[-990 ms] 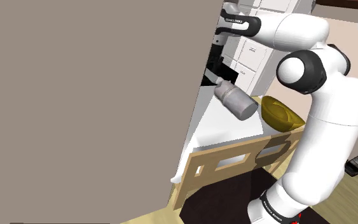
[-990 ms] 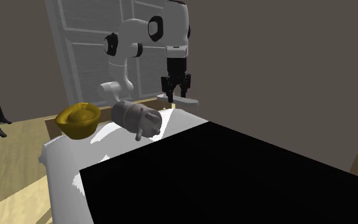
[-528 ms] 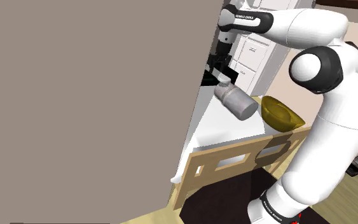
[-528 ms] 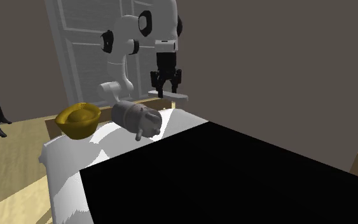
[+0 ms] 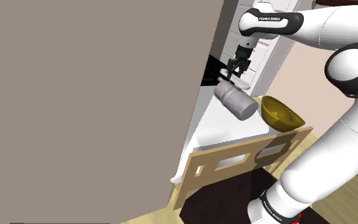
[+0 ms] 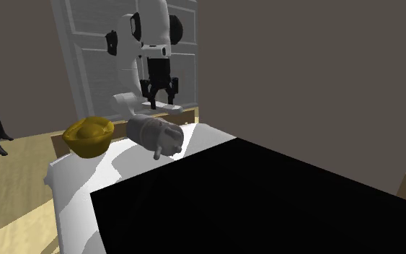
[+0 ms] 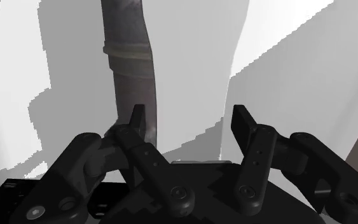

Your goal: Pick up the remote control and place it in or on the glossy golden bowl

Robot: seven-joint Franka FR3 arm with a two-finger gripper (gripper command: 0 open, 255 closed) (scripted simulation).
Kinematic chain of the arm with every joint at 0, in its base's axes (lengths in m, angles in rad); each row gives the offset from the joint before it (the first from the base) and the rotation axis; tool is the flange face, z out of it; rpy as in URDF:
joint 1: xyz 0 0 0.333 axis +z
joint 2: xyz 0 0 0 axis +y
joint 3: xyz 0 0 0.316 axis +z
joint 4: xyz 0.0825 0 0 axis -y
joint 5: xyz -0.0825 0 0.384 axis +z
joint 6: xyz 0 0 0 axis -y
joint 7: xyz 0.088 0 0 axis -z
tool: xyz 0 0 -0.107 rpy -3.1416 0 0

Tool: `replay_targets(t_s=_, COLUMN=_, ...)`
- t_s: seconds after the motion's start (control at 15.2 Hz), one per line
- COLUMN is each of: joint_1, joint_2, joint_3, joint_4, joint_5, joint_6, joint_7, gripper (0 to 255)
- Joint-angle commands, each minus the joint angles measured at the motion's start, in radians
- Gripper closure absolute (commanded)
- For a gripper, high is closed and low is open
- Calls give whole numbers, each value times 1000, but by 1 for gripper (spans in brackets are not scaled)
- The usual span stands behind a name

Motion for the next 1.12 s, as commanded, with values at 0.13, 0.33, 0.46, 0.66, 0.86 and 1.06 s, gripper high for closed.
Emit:
replay_targets(t_s=0.13, joint_1=-31, joint_2=-101, joint_3=-32, joint_4=-112, joint_5=-28, joint_6=14, joint_7=-58, gripper=255)
replay_targets(t_s=0.33, joint_1=-57, joint_2=-169, joint_3=-59, joint_4=-180, joint_5=-52, joint_6=16, joint_7=-103, gripper=255)
replay_targets(t_s=0.46, joint_1=-75, joint_2=-211, joint_3=-78, joint_4=-219, joint_5=-69, joint_6=16, joint_7=-135, gripper=255)
replay_targets(t_s=0.66, joint_1=-103, joint_2=-269, joint_3=-109, joint_4=-268, joint_5=-96, joint_6=12, joint_7=-185, gripper=255)
replay_targets(t_s=0.86, joint_1=-132, joint_2=-320, joint_3=-143, joint_4=-307, joint_5=-124, joint_6=5, joint_7=-238, gripper=255)
replay_targets(t_s=1.06, joint_1=-162, joint_2=-363, joint_3=-180, joint_4=-335, joint_5=-153, joint_6=-4, joint_7=-294, gripper=255)
